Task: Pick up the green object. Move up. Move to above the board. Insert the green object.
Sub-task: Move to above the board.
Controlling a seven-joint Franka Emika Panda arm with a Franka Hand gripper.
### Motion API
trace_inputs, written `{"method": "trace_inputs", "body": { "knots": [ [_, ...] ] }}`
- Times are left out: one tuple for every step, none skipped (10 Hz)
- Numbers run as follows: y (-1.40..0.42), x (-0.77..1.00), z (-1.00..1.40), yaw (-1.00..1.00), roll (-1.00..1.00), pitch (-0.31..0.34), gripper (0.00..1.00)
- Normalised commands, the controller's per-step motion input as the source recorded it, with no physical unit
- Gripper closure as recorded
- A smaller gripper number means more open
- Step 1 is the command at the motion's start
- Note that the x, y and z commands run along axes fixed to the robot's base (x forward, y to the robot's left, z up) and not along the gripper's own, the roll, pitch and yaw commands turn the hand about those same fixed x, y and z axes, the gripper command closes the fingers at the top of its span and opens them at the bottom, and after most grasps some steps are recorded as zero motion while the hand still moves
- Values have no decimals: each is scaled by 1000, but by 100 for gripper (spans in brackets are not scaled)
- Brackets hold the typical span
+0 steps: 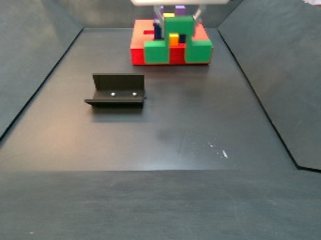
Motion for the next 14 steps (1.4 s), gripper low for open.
{"method": "trace_inputs", "body": {
  "knots": [
    [-2,-19,1400,-5,0,33,100],
    [-3,-44,1400,-5,-18,41,100],
    [6,-2,1400,-9,-59,17,100],
    [5,37,1400,-5,-56,72,100],
    [5,11,779,-6,-50,86,100],
    [8,31,348,-7,-60,56,100],
    [7,49,168,-5,-63,45,100],
    [-1400,73,378,-174,39,185,100],
    [-1400,63,353,-165,60,191,100],
    [-1400,93,357,-67,109,177,100],
    [-1400,166,342,-29,52,167,100],
    [-812,129,201,-16,54,171,100],
    [-525,120,134,-8,56,168,100],
    [-222,90,64,-2,25,129,100]
  ]
}}
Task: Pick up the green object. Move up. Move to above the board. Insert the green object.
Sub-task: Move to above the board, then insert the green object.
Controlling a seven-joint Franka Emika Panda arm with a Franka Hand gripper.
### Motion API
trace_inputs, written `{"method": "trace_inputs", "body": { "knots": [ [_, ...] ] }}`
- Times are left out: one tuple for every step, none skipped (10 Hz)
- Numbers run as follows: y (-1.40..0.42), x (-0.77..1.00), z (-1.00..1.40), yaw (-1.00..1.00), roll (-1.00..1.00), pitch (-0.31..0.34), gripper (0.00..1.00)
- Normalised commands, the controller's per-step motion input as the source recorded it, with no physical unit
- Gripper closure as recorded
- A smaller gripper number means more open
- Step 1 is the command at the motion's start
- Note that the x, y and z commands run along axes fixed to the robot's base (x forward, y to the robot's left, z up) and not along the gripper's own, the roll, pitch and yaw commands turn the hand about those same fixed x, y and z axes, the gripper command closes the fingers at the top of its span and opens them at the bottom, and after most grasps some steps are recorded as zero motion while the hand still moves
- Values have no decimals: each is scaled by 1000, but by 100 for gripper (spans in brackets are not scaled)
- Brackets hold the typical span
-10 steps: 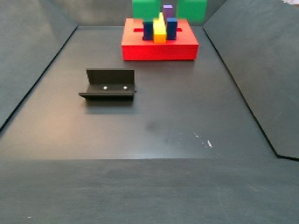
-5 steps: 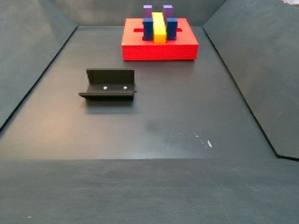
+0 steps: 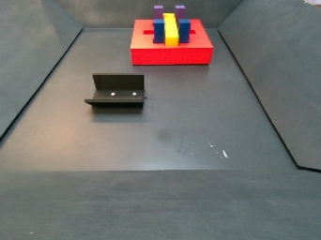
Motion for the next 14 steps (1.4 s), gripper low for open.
{"method": "trace_inputs", "body": {
  "knots": [
    [-168,54,57,5,35,93,100],
    [0,0,-43,0,0,0,100],
    [-40,-86,-849,23,151,-169,100],
    [-91,-49,-1000,6,127,-101,100],
    [-91,0,-1000,69,71,-73,100],
    [-91,0,-1000,111,50,-63,100],
    [-86,0,-1000,131,44,-50,100],
    [-77,0,-1000,183,39,-26,100],
    [-117,0,-1000,226,27,-20,100],
    [-257,131,-1000,197,29,-47,100],
    [-357,309,-1000,114,51,-74,100],
    [-457,354,-983,37,87,-99,100],
    [-426,386,-920,0,136,-87,100],
    [-197,134,-726,14,217,-79,100]
  ]
}}
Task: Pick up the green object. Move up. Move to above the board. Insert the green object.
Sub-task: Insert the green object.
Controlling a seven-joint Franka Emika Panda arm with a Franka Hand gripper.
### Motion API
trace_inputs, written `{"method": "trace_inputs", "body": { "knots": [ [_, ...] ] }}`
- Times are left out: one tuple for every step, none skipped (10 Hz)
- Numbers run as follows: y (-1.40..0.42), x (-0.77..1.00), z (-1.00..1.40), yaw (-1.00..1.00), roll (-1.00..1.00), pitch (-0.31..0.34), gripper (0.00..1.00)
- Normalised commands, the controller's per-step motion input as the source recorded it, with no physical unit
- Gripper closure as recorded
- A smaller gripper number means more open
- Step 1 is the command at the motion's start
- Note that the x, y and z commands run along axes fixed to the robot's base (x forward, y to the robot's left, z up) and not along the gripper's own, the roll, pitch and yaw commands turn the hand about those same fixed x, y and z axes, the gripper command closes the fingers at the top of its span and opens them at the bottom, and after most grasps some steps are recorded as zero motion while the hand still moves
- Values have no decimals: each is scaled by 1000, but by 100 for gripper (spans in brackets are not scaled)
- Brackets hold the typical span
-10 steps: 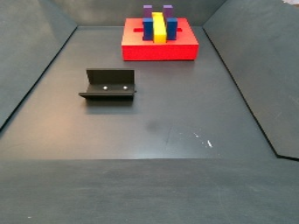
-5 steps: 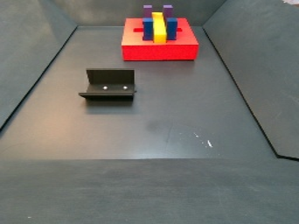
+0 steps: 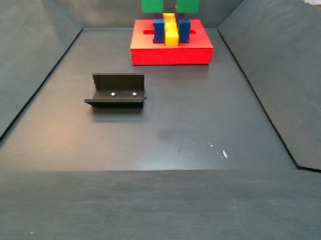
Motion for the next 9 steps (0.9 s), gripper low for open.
{"method": "trace_inputs", "body": {
  "knots": [
    [0,0,0,0,6,0,100],
    [51,-17,-86,0,64,0,100],
    [71,-111,-231,0,116,-43,100],
    [37,-157,-231,0,129,-59,100],
    [0,-114,-217,0,93,-61,100],
    [0,-83,-180,0,30,-76,100],
    [0,-54,-177,0,0,-99,100],
    [0,-40,-180,0,0,-114,100],
    [0,-26,-191,0,0,-111,100]
  ]
}}
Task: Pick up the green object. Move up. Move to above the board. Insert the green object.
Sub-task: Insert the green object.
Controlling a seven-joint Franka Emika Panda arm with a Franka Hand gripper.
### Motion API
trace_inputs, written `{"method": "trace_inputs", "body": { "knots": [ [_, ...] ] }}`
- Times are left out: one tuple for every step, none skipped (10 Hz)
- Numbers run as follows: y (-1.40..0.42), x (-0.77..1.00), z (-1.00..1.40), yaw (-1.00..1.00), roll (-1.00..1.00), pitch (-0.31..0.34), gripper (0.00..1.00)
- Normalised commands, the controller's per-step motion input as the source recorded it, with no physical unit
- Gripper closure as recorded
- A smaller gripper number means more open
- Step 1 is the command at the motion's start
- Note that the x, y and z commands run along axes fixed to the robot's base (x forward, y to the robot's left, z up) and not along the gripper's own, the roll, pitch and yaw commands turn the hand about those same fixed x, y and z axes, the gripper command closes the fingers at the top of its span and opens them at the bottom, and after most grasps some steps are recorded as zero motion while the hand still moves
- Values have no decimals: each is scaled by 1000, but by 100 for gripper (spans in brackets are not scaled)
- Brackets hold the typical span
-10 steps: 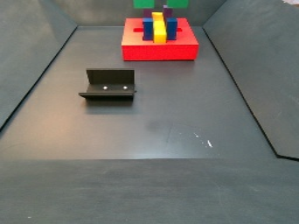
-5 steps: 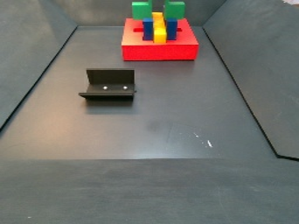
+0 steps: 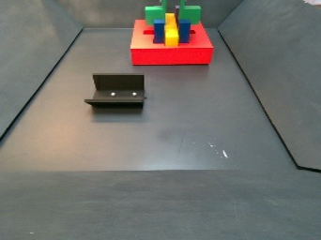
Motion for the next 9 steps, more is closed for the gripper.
{"method": "trace_inputs", "body": {
  "knots": [
    [0,0,-209,0,0,-116,100],
    [-29,280,-363,0,21,-71,100],
    [-31,306,-349,0,49,-51,100],
    [-60,214,-257,-23,50,-40,100],
    [-34,37,-154,-9,49,-26,100],
    [-23,0,-83,0,53,-20,100],
    [0,-26,-117,0,97,-11,100],
    [0,-111,-166,-23,171,-3,100],
    [0,-129,-171,-26,194,-7,100]
  ]
}}
